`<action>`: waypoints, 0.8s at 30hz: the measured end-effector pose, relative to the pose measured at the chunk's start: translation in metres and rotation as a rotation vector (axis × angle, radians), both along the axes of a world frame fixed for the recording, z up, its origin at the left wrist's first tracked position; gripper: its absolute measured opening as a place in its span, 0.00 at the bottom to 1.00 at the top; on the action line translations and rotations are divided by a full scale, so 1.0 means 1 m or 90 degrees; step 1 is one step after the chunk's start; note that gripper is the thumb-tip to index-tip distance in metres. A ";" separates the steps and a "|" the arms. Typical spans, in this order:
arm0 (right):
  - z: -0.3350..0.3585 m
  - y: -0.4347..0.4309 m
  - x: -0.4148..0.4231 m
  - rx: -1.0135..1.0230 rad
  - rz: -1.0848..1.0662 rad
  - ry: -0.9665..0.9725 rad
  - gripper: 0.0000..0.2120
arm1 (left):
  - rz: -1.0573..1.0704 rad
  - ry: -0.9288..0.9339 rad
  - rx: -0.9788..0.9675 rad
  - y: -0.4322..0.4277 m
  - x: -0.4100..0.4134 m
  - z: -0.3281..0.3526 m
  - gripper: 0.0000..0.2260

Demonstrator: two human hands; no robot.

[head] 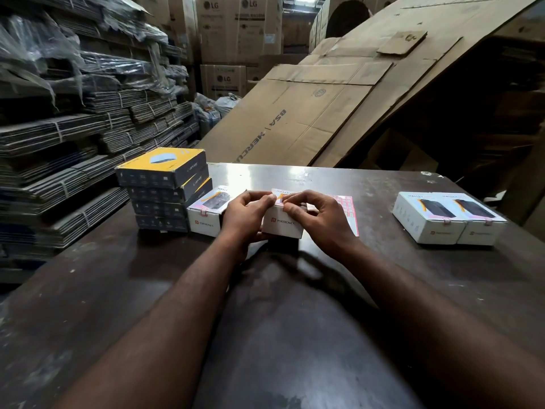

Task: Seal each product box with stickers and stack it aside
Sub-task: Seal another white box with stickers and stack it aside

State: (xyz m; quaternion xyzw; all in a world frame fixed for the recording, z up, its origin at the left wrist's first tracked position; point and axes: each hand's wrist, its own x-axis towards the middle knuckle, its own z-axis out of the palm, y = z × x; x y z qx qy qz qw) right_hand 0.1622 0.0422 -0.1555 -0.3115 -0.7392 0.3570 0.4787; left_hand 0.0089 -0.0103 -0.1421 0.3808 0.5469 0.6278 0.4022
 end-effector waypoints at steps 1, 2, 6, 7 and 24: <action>-0.001 0.000 0.000 0.011 -0.008 -0.012 0.08 | -0.001 0.003 0.001 0.000 0.000 0.000 0.05; -0.001 0.000 0.000 0.012 -0.011 -0.019 0.07 | -0.002 0.009 -0.001 0.000 0.000 0.000 0.04; 0.003 -0.001 0.002 -0.040 0.008 -0.016 0.04 | -0.003 0.055 -0.014 0.002 -0.003 -0.001 0.05; 0.006 -0.002 0.003 -0.062 0.020 -0.006 0.05 | -0.007 0.063 -0.018 0.003 -0.002 -0.002 0.05; 0.000 -0.007 -0.009 -0.199 -0.084 -0.004 0.40 | 0.029 0.064 -0.014 0.008 -0.002 -0.008 0.05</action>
